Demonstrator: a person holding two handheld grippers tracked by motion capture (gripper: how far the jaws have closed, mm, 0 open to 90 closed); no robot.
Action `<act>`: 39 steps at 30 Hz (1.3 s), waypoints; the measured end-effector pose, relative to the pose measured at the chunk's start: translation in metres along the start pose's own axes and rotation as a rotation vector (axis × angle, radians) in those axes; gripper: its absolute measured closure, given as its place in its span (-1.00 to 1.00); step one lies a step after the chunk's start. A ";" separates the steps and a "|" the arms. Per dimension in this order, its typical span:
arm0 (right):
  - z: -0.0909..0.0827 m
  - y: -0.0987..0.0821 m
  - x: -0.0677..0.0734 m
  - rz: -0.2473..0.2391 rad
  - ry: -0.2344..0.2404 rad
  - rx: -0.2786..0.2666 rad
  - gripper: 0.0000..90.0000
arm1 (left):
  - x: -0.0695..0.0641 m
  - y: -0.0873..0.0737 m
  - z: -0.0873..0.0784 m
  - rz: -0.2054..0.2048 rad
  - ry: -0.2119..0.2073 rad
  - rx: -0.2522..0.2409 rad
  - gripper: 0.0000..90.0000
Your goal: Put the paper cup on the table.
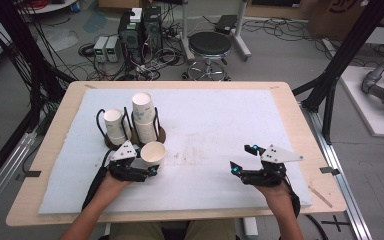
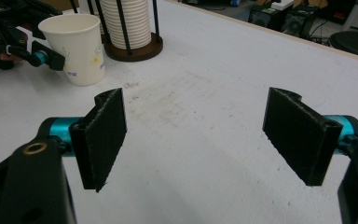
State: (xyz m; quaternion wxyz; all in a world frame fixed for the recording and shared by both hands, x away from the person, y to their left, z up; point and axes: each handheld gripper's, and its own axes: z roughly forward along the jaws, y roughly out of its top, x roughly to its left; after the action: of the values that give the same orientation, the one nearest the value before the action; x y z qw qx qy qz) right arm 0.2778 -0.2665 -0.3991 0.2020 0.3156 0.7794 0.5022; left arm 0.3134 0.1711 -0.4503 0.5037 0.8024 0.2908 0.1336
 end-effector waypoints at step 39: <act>-0.005 -0.008 0.000 0.002 -0.051 0.021 -0.52 | 0.013 -0.013 -0.105 -0.076 0.048 -0.309 -0.63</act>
State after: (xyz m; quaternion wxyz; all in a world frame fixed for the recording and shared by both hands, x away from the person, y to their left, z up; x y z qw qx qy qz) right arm 0.2727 -0.2720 -0.4040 0.2181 0.3313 0.7788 0.4860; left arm 0.2665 0.2598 -0.4146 0.6187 0.7004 0.3088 0.1767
